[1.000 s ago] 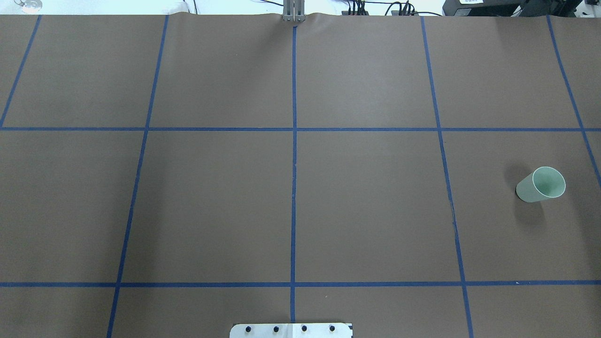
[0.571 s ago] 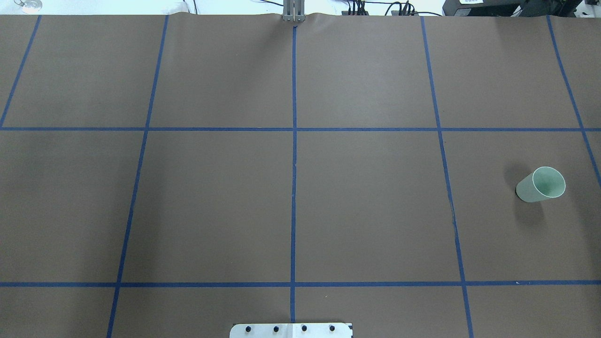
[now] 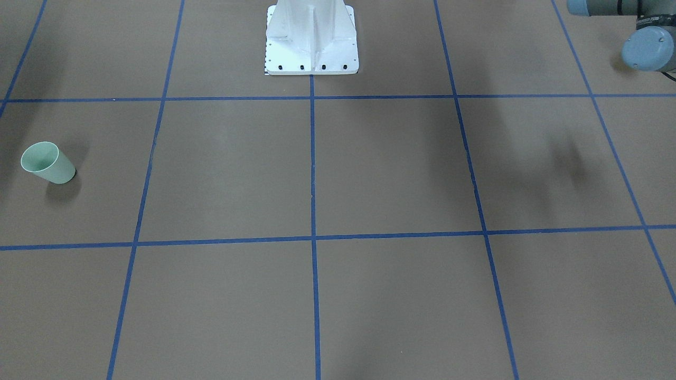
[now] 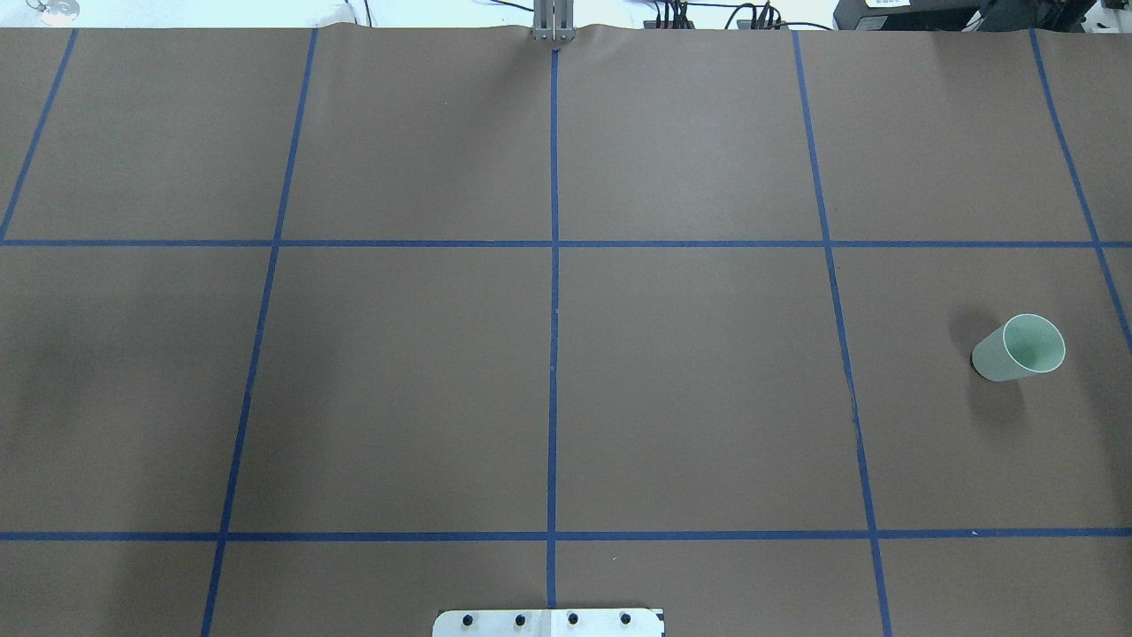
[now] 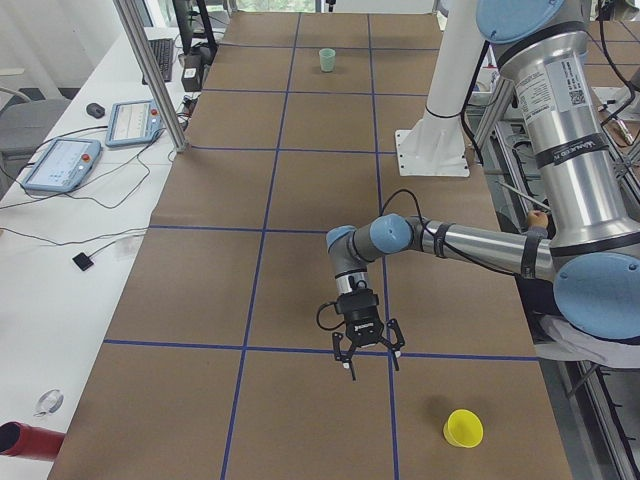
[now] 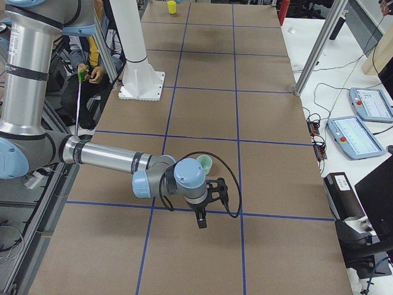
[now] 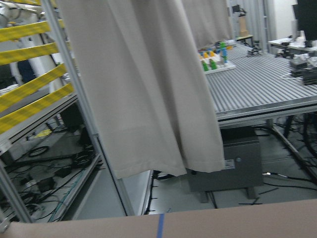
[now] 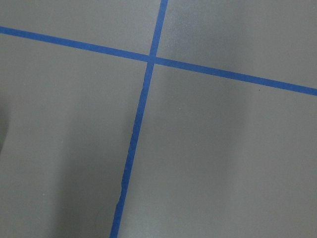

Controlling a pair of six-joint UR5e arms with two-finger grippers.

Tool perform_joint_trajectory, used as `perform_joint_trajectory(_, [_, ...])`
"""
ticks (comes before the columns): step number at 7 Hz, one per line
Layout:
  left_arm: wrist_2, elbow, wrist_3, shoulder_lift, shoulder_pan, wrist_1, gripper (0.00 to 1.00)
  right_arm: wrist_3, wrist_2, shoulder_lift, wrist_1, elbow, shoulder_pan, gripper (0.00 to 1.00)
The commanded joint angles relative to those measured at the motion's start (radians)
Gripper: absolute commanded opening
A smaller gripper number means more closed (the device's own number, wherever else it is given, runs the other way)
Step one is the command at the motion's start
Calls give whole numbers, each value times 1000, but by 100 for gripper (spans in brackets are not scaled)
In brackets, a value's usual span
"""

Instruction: Transfer and stack yellow cup on green cup

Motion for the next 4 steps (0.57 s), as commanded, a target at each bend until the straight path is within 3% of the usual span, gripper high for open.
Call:
perform_joint_trajectory(1, [-150,44,-220,-7,56,97,100,-3,0,-6,43,-1,0,100])
perform_joint_trajectory(4, [-261,239,-359,-82,91,48,100,-4,0,-15,64,-1,0,100])
